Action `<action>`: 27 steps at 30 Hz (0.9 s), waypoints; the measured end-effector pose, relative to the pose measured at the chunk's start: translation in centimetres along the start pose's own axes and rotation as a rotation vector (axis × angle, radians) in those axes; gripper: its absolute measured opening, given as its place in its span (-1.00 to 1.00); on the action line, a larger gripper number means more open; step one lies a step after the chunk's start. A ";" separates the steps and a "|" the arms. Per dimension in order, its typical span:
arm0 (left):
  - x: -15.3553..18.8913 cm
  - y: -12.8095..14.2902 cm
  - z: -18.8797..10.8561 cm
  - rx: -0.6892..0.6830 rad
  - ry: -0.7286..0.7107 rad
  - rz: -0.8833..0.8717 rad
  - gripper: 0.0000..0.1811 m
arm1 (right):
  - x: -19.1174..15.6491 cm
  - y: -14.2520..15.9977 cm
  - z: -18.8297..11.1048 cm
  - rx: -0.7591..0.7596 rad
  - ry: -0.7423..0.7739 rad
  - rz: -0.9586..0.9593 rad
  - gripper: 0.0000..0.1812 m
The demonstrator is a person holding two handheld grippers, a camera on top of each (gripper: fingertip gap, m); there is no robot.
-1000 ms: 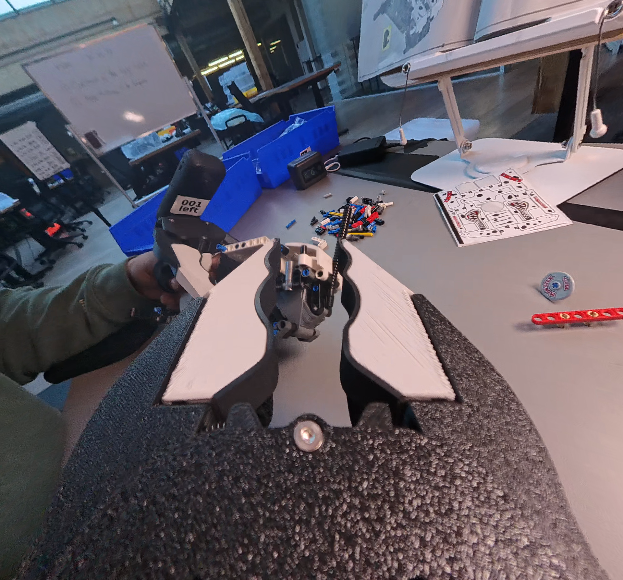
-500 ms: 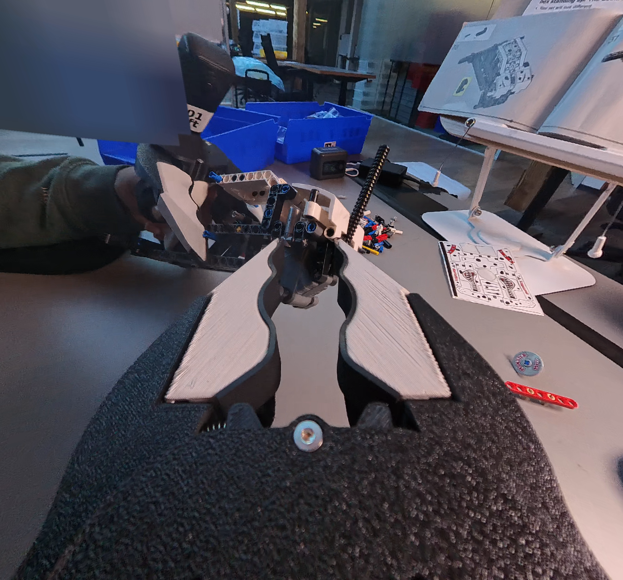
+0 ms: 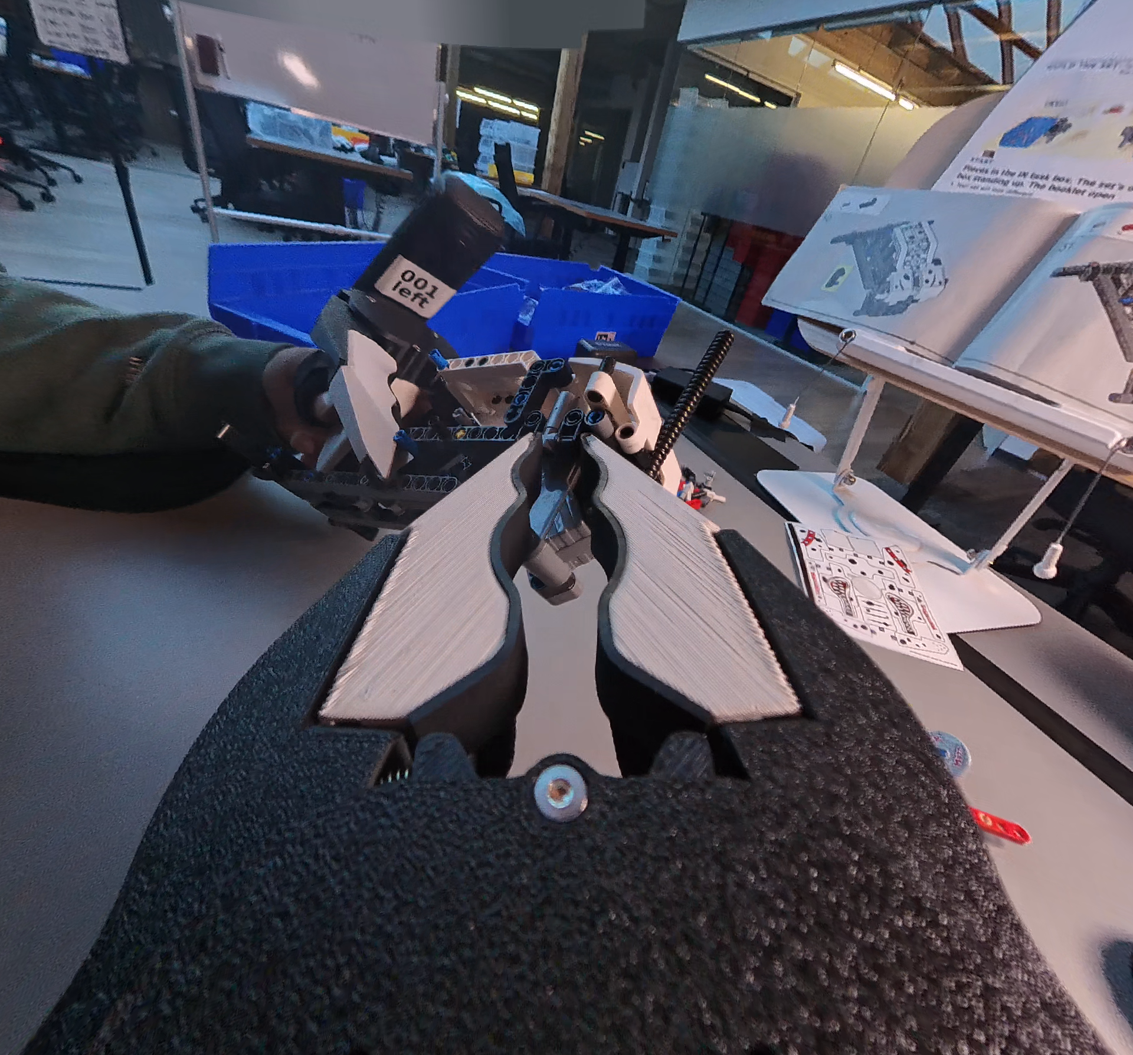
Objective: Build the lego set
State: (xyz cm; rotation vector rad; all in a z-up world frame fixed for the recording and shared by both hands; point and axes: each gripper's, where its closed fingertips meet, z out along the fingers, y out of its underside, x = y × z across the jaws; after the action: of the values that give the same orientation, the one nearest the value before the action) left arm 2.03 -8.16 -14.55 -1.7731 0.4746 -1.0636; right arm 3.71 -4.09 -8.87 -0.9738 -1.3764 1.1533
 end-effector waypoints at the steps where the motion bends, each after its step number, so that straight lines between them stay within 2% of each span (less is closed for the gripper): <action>1: 0.4 -0.1 -0.1 0.011 0.038 -0.014 -0.36 | -0.3 -0.4 0.0 0.014 -0.004 -0.010 -0.88; 7: 2.3 -0.8 -0.5 0.061 0.189 -0.027 -0.37 | -1.3 -2.6 -0.5 0.089 -0.016 -0.055 -0.98; 15: 3.5 -1.5 -0.7 0.111 0.312 -0.113 -0.37 | -1.3 -3.9 -1.0 0.133 -0.004 -0.046 -1.00; 17: 3.5 -1.8 -0.8 0.130 0.341 -0.159 -0.37 | -0.8 -4.3 -1.3 0.149 -0.002 -0.008 -0.94; 27: 3.2 -2.4 -1.0 0.169 0.390 -0.275 -0.37 | 0.1 -3.7 -1.3 0.093 0.031 0.021 -0.89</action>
State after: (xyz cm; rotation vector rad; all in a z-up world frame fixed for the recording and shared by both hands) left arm 2.63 -9.91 -10.84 -1.5110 0.3667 -1.6094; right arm 5.09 -4.59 -5.29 -0.9379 -1.2791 1.2025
